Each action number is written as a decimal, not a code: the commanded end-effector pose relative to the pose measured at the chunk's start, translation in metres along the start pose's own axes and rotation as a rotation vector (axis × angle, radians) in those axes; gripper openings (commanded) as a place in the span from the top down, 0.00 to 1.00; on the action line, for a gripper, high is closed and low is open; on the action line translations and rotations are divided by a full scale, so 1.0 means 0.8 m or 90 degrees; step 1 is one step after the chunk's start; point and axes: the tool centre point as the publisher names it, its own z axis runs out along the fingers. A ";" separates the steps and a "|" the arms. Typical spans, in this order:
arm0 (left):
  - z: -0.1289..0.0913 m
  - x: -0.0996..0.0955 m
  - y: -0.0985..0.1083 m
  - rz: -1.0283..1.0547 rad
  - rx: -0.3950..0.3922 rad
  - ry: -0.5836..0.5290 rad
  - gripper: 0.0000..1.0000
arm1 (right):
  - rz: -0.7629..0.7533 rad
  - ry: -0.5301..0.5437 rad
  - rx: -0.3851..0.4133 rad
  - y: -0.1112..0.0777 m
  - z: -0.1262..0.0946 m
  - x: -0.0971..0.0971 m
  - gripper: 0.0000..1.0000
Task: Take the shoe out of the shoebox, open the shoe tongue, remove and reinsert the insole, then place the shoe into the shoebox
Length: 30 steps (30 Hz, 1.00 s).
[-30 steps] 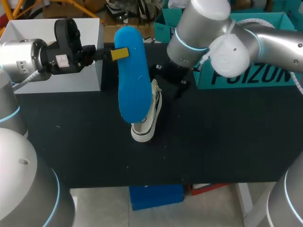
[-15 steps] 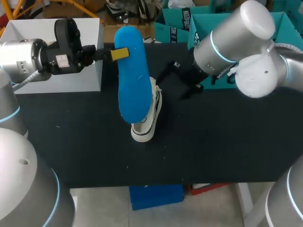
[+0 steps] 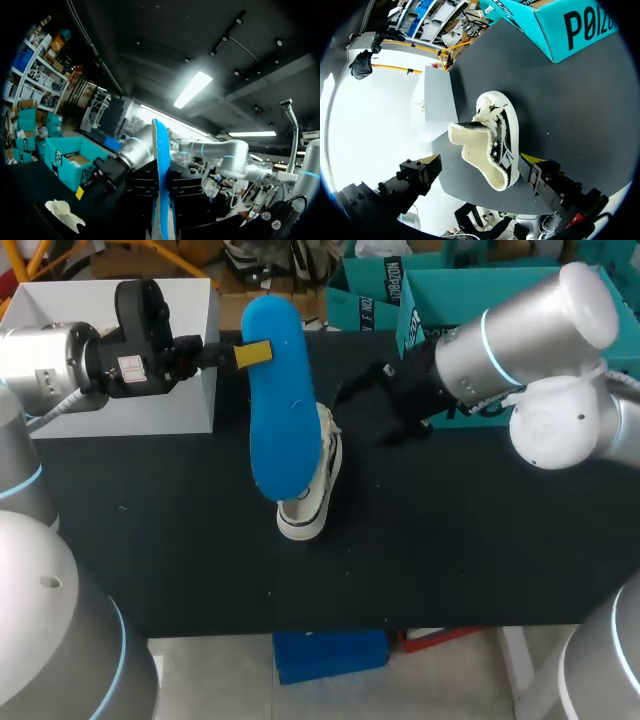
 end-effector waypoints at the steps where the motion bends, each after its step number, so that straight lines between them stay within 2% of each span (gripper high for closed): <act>1: 0.000 0.000 0.002 0.001 0.000 -0.001 1.00 | 0.012 0.208 0.015 -0.002 -0.017 -0.010 0.00; 6: 0.000 0.000 0.002 0.001 0.000 -0.001 1.00 | 0.023 0.291 0.028 -0.001 -0.021 -0.009 0.00; 7: 0.000 0.000 0.002 0.001 0.000 -0.001 1.00 | 0.026 0.326 0.038 0.000 -0.022 -0.010 0.00; 16: 0.000 0.000 0.002 0.001 0.000 -0.001 1.00 | 0.047 0.463 0.058 0.003 -0.033 -0.009 0.00; 23: 0.000 0.000 0.002 0.001 0.000 -0.001 1.00 | 0.056 0.528 0.072 0.004 -0.039 -0.006 0.00; 30: 0.000 0.000 0.002 0.001 0.000 -0.001 1.00 | 0.050 0.550 0.072 0.002 -0.041 -0.007 0.00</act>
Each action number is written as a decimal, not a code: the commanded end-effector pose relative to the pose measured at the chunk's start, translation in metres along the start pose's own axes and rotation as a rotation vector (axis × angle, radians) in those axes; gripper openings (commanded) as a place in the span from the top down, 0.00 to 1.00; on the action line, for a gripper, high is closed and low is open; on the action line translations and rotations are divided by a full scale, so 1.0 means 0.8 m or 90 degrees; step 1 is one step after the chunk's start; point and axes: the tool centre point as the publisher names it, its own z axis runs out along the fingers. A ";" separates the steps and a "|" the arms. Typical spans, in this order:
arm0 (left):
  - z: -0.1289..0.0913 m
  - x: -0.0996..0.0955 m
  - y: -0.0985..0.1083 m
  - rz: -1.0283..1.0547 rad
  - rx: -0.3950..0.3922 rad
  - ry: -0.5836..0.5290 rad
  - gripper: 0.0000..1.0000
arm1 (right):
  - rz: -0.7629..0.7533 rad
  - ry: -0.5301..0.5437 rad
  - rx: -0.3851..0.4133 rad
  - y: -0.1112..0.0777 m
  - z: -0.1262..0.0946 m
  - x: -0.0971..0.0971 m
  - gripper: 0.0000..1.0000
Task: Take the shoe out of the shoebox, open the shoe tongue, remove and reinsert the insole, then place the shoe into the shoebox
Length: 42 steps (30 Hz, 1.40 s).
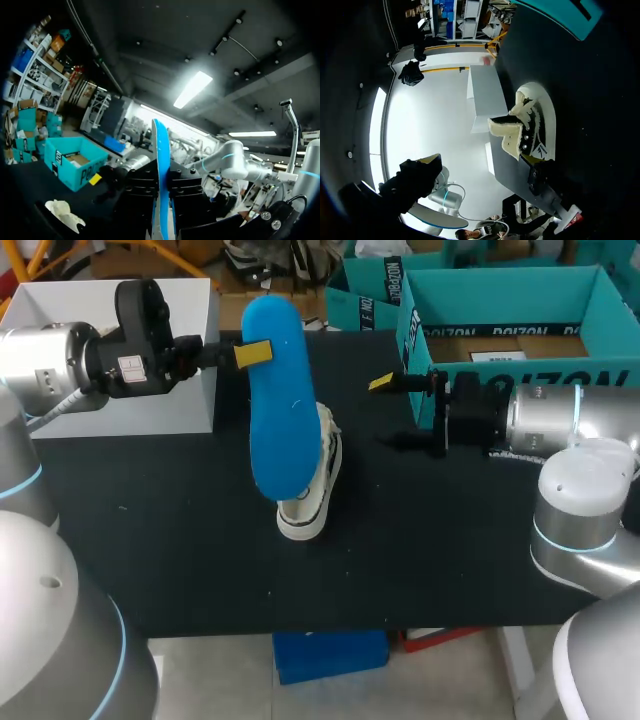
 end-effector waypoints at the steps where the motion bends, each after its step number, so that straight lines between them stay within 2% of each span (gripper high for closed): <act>1: 0.000 0.000 0.002 0.001 0.000 -0.001 1.00 | -0.006 0.164 -0.002 -0.004 -0.001 -0.005 0.00; 9: 0.000 0.000 0.002 0.001 0.000 -0.001 1.00 | -0.034 0.163 0.021 -0.007 -0.001 -0.002 0.00; 18: 0.000 0.000 0.002 0.001 0.000 -0.001 1.00 | -0.034 0.163 0.021 -0.007 -0.001 -0.002 0.00; 19: 0.003 -0.005 -0.009 0.024 0.008 -0.008 1.00 | -0.034 0.163 0.021 -0.007 -0.001 -0.002 0.00; 21: 0.009 -0.010 -0.033 0.133 0.022 -0.038 1.00 | -0.034 0.163 0.021 -0.007 -0.001 -0.002 0.00; 22: 0.014 -0.011 -0.053 0.248 0.033 -0.055 1.00 | -0.034 0.163 0.021 -0.007 -0.001 -0.002 0.00; 23: 0.018 -0.011 -0.066 0.309 0.050 -0.060 1.00 | -0.034 0.163 0.021 -0.007 -0.001 -0.002 0.00; 24: 0.022 -0.011 -0.077 0.409 0.046 -0.072 1.00 | -0.034 0.163 0.021 -0.007 -0.001 -0.002 0.00; 27: 0.030 -0.004 -0.087 0.620 0.052 -0.063 1.00 | -0.034 0.163 0.021 -0.007 -0.001 -0.002 0.00; 30: 0.037 -0.005 -0.078 0.721 0.038 -0.050 1.00 | -0.034 0.163 0.021 -0.007 -0.001 -0.002 0.00; 38: 0.040 -0.018 -0.014 1.030 -0.032 -0.008 1.00 | -0.034 0.163 0.021 -0.007 -0.001 -0.002 0.00; 40: 0.037 -0.023 0.001 1.070 -0.037 0.011 1.00 | -0.034 0.163 0.021 -0.007 -0.001 -0.002 0.00; 42: 0.032 -0.031 0.013 1.021 -0.052 0.010 1.00 | -0.034 0.163 0.021 -0.007 -0.001 -0.002 0.00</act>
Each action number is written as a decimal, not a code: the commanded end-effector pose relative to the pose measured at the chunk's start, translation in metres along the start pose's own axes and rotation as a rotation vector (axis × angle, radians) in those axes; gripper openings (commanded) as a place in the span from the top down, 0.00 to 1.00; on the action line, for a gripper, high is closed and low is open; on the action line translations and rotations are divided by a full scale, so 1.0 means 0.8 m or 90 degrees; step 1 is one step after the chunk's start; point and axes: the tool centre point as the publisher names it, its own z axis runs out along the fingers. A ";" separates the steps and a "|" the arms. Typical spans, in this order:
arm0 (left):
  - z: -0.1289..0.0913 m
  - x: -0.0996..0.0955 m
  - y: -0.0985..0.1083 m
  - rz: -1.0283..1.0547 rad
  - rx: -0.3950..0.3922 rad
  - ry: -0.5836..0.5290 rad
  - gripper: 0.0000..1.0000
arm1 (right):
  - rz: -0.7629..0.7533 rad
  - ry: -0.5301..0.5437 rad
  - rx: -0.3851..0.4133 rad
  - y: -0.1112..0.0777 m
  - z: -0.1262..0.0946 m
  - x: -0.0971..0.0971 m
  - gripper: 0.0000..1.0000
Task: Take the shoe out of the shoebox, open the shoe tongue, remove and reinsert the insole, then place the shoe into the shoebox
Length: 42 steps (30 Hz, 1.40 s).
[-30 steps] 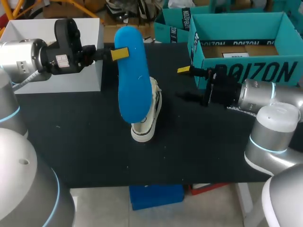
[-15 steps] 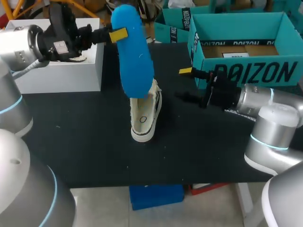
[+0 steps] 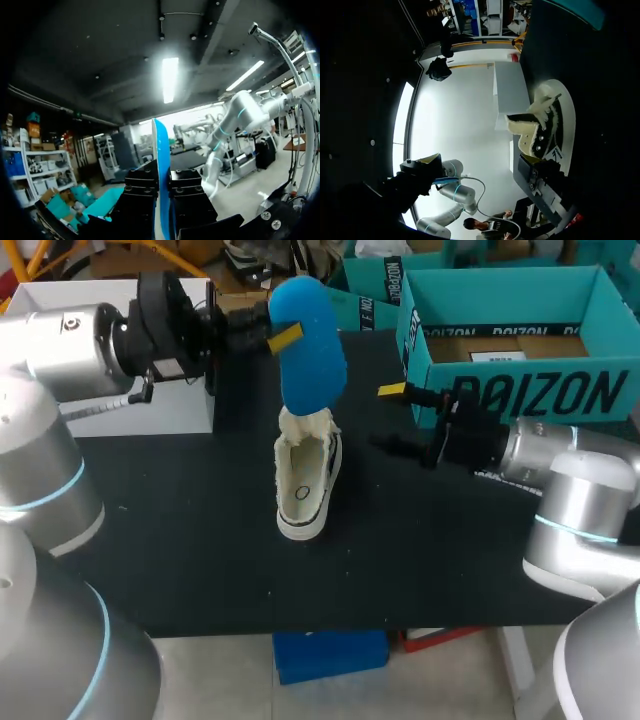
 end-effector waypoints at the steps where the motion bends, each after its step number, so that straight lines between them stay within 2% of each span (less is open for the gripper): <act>1: -0.010 0.012 0.030 0.576 -0.015 0.048 1.00 | 0.000 -0.001 -0.003 0.000 0.002 -0.001 0.00; 21: -0.010 0.012 0.030 0.576 -0.015 0.048 1.00 | 0.000 -0.001 -0.003 0.000 0.002 -0.001 0.00; 23: 0.002 0.034 0.030 0.635 -0.013 0.070 1.00 | 0.000 -0.001 -0.003 0.000 0.002 -0.001 0.00; 25: -0.001 0.055 0.036 0.664 -0.008 0.067 1.00 | 0.000 -0.001 -0.003 0.000 0.002 -0.001 0.00; 31: -0.043 0.110 0.084 0.744 -0.014 0.069 1.00 | 0.000 -0.001 -0.003 0.000 0.002 -0.001 0.00; 32: -0.052 0.119 0.092 0.740 -0.002 0.053 1.00 | 0.000 -0.001 -0.003 0.000 0.002 -0.001 0.00; 33: -0.060 0.122 0.101 0.771 -0.015 0.075 1.00 | 0.000 -0.001 -0.003 0.000 0.002 -0.001 0.00; 35: -0.074 0.137 0.117 0.762 0.003 0.058 1.00 | 0.000 -0.001 -0.003 0.000 0.002 -0.001 0.00; 36: -0.080 0.144 0.125 0.785 -0.009 0.075 1.00 | 0.000 -0.001 -0.003 0.000 0.002 -0.001 0.00; 37: -0.083 0.149 0.133 0.785 0.005 0.071 1.00 | 0.000 -0.001 -0.003 0.000 0.002 -0.001 0.00; 42: -0.100 0.172 0.166 0.807 0.008 0.097 1.00 | 0.000 -0.001 -0.003 0.000 0.002 -0.001 0.00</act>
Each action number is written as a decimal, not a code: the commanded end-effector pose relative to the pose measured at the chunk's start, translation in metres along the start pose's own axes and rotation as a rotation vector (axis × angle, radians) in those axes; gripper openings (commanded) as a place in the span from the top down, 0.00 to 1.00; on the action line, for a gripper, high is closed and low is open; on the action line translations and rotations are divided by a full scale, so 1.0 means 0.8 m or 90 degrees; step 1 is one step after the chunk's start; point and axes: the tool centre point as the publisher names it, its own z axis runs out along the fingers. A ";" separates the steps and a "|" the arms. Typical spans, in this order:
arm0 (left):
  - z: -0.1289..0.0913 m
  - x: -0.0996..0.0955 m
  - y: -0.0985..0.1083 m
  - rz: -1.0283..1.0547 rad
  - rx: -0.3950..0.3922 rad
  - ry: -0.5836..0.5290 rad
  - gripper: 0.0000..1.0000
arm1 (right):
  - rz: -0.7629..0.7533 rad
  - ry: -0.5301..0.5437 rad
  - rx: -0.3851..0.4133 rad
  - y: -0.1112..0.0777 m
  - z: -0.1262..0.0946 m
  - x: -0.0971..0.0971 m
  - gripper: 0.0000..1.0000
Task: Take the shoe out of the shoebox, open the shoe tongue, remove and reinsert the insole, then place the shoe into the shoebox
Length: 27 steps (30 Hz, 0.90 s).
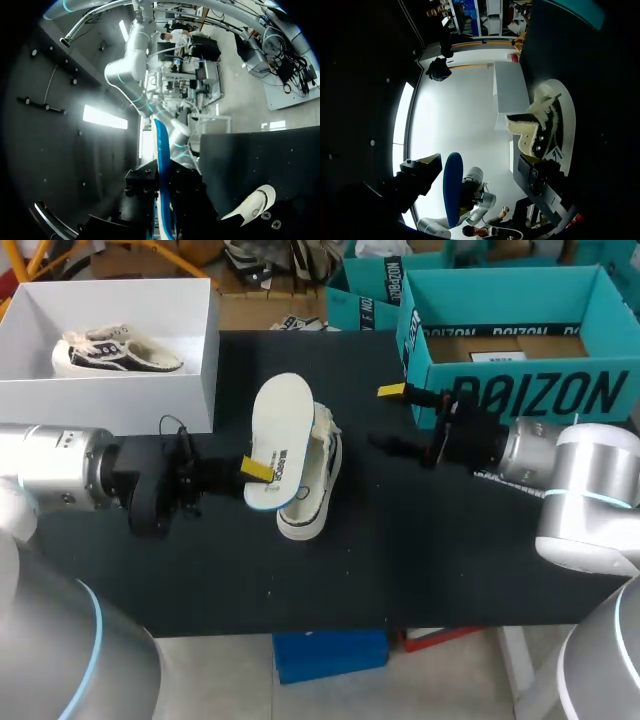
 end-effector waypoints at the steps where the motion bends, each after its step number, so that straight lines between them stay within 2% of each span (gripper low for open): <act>1: -0.017 0.045 -0.024 0.022 0.002 -0.007 1.00 | 0.000 -0.001 -0.001 0.000 0.001 0.000 0.00; 8: -0.015 0.102 -0.017 0.034 0.020 0.017 1.00 | 0.000 -0.001 -0.001 0.000 0.001 0.000 0.00; 10: -0.013 0.118 -0.012 0.050 0.022 0.038 1.00 | 0.000 -0.001 -0.001 0.000 0.001 0.000 0.00; 14: -0.004 0.148 0.002 0.050 0.032 0.037 1.00 | 0.000 -0.001 -0.001 0.000 0.001 0.000 0.00; 19: 0.009 0.167 0.021 0.086 0.039 0.054 1.00 | 0.000 -0.001 -0.001 0.000 0.001 0.000 0.00; 22: 0.017 0.178 0.041 0.084 0.035 0.058 1.00 | 0.000 -0.001 -0.001 0.000 0.001 0.000 0.00; 27: 0.026 0.182 0.073 0.094 0.022 0.056 1.00 | 0.000 -0.001 -0.001 0.000 0.001 0.000 0.00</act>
